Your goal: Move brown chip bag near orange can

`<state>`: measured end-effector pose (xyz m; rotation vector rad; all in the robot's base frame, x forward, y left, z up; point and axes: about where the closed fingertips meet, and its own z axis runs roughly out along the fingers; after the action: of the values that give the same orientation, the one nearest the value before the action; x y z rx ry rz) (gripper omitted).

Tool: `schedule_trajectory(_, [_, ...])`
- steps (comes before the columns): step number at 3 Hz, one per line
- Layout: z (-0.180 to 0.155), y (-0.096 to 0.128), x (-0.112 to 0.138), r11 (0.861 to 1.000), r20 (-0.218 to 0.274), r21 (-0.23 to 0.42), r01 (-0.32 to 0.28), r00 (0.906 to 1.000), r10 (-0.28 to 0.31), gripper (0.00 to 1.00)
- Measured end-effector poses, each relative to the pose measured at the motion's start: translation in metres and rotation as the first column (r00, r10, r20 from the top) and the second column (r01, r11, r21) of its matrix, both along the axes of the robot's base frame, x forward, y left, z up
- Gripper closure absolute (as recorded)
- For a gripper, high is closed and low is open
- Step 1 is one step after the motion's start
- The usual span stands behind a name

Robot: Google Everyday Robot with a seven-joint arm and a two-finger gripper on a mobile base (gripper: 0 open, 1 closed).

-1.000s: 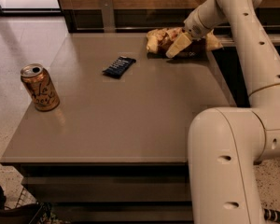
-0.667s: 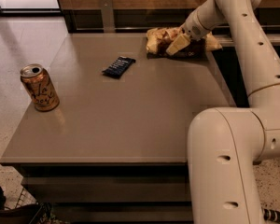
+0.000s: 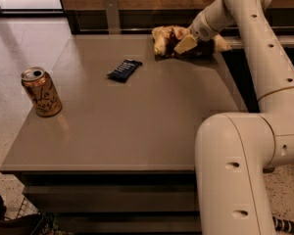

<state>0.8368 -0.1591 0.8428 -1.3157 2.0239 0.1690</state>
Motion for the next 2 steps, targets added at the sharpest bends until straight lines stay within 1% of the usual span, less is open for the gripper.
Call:
schedule_trajectory(1, [0.0019,0.0000,0.0000,1.000,0.000,0.000,0.000,1.0000,0.000,1.00])
schedule_trajectory(2, [0.0024,0.0002,-0.0003,1.000,0.000,0.000,0.000,1.0000,0.000,1.00])
